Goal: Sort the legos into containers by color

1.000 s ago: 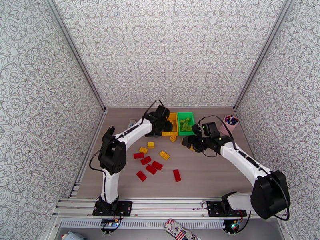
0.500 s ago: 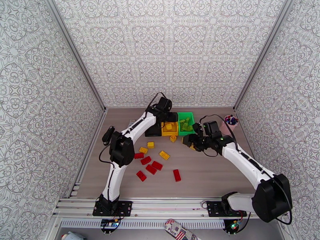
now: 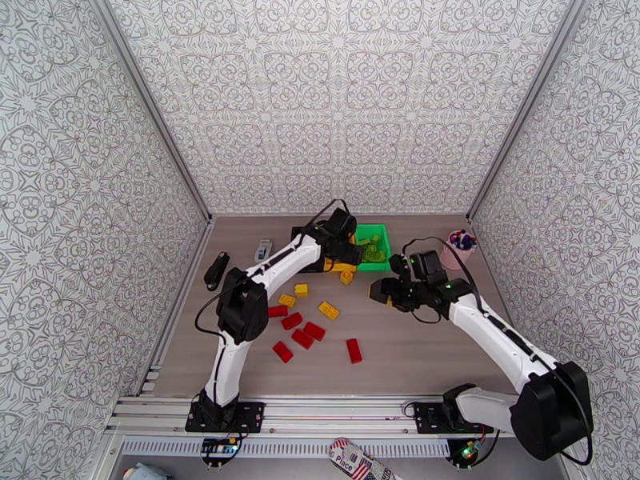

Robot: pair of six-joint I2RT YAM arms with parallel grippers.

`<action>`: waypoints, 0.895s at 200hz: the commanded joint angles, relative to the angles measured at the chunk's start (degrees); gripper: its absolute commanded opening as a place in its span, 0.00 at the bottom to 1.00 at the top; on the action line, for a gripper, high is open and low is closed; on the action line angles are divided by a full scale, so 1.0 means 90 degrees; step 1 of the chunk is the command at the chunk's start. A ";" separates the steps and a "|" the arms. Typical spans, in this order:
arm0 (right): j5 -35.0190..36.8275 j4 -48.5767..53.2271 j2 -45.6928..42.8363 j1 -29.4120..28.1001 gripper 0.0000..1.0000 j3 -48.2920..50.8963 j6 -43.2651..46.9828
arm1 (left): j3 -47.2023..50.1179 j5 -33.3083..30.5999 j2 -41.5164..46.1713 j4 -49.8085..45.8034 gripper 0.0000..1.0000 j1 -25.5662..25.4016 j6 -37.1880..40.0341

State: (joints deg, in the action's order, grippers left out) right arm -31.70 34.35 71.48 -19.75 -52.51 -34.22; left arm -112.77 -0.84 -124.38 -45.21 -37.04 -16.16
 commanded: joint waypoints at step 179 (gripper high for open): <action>0.0367 0.0411 -0.0621 0.0103 0.64 0.0737 0.0132 | 0.0325 -0.0047 -0.0758 -0.0076 0.64 -0.0211 0.0444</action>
State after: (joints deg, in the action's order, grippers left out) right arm -29.56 36.91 66.67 -19.49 -46.85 -33.41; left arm -109.27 -1.32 -128.92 -46.04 -38.41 -12.82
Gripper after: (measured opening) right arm 0.643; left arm 0.656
